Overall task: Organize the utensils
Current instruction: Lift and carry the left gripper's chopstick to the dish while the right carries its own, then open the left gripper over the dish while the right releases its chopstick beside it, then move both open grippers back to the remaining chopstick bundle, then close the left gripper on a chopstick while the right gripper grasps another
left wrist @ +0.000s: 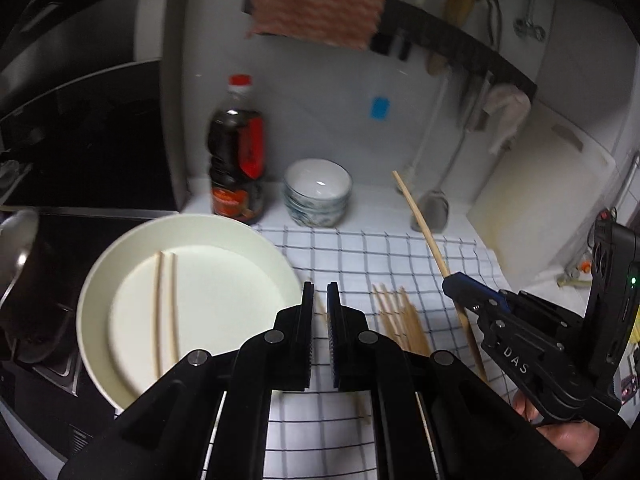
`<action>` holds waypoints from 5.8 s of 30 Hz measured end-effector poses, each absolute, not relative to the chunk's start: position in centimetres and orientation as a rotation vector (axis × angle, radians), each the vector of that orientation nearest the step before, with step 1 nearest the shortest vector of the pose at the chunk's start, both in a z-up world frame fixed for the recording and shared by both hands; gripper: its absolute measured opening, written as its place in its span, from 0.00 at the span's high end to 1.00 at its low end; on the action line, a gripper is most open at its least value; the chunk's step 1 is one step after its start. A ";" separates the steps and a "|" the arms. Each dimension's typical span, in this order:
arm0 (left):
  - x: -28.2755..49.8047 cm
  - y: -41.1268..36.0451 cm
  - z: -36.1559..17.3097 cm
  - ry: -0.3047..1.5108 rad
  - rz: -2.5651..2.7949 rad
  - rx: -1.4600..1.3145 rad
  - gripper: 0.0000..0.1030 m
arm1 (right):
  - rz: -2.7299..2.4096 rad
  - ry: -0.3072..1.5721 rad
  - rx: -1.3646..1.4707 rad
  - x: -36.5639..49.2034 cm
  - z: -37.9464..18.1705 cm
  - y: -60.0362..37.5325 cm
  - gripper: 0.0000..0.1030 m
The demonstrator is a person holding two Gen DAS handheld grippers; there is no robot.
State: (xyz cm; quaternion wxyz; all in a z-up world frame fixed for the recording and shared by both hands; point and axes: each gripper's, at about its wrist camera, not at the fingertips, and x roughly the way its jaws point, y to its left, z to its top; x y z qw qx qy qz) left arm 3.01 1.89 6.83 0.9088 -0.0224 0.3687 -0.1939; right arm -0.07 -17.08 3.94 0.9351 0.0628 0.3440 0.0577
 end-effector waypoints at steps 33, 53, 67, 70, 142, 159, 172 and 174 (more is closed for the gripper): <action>10.1 14.6 -2.6 0.925 -0.177 -0.102 0.93 | 0.330 0.981 0.149 11.4 -4.1 -0.7 0.94; 9.4 15.9 -2.1 0.913 -0.109 -0.133 0.32 | 0.268 0.946 0.154 9.8 -2.9 -3.2 0.74; 5.2 9.9 0.2 0.879 -0.188 -0.116 0.12 | 0.131 0.892 0.171 0.6 -2.1 -10.6 0.52; 4.0 7.8 0.5 0.872 -0.229 -0.103 0.12 | 0.071 0.889 0.175 -1.9 -2.1 -13.5 0.50; 4.5 -11.8 -12.3 1.039 -0.294 0.151 0.93 | -0.069 0.971 0.038 -5.2 -12.9 -23.8 0.94; 3.1 -9.8 -8.4 1.052 -0.387 0.121 0.93 | -0.101 0.954 0.200 -6.1 -9.9 -26.0 0.94; 2.2 -8.2 -4.2 1.020 -0.440 0.126 0.93 | -0.108 0.866 0.239 -6.4 -5.6 -25.3 0.94; 2.3 -7.7 -3.2 1.004 -0.443 0.114 0.93 | -0.104 0.848 0.234 -6.3 -4.5 -24.9 0.94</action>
